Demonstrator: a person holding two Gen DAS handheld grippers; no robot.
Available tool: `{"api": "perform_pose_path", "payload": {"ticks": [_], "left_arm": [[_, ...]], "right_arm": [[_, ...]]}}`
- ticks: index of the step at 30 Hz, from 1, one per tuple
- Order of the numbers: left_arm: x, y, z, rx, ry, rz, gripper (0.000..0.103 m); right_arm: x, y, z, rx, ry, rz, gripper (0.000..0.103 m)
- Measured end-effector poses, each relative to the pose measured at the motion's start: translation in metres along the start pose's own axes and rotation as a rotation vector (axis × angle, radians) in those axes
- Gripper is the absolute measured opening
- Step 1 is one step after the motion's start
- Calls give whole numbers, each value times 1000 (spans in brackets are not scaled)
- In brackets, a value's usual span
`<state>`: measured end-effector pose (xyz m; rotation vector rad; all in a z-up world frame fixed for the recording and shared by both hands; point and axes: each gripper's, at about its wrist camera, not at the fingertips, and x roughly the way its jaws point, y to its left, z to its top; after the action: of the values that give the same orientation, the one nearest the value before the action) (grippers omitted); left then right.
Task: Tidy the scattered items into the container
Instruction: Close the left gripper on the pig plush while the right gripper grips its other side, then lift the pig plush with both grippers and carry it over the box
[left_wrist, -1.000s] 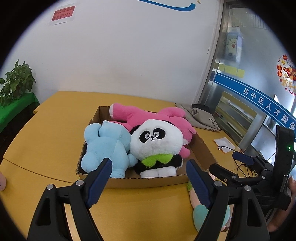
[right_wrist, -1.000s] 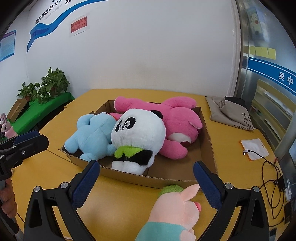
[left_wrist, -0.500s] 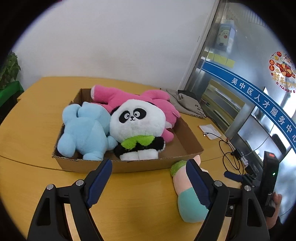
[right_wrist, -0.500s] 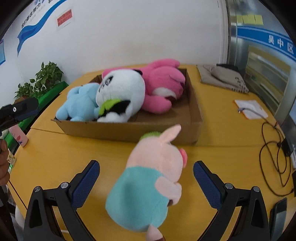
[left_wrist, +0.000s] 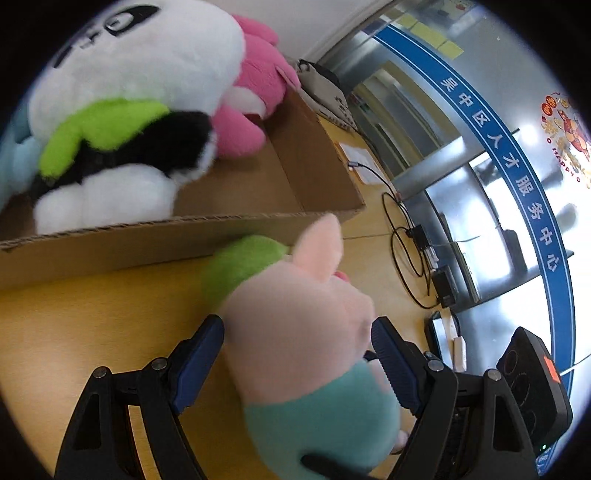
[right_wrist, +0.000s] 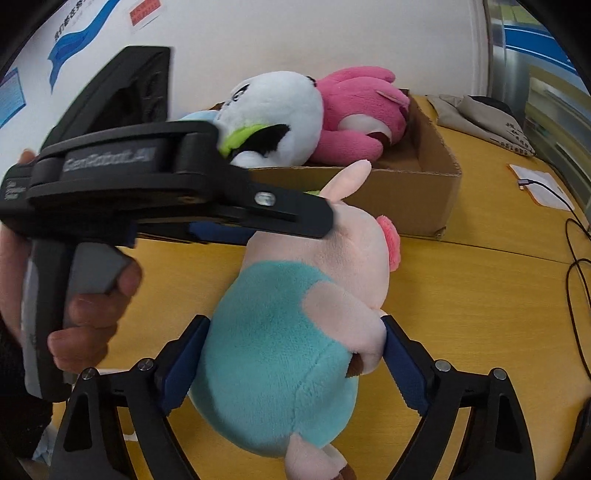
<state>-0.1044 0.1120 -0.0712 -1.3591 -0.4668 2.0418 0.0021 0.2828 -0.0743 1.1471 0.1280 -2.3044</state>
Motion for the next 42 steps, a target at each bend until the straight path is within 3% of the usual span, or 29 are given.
{"api": "perform_pose_path", "payload": {"ticks": [3, 10, 20, 24, 27, 33, 38, 42], "left_arm": [[6, -14, -6, 68, 2, 65, 83], [2, -11, -7, 61, 37, 91, 73], [0, -7, -9, 35, 56, 67, 67], [-1, -8, -9, 37, 47, 73, 65], [-8, -13, -10, 48, 35, 83, 64], [-40, -45, -7, 129, -57, 120, 64], [-71, -75, 16, 221, -159, 165, 64], [-84, -86, 53, 284, -195, 200, 64]], "right_arm": [[-1, 6, -4, -9, -16, -22, 92], [-2, 6, -6, -23, -10, -15, 92], [1, -6, -6, 21, 60, -11, 99], [0, -4, -7, 13, 54, 11, 92], [-6, -5, -8, 29, 26, 28, 85], [-32, 2, 2, -1, -75, 42, 84], [-54, 1, 35, -45, -178, 52, 84], [-53, -8, 75, -72, -232, 52, 84]]}}
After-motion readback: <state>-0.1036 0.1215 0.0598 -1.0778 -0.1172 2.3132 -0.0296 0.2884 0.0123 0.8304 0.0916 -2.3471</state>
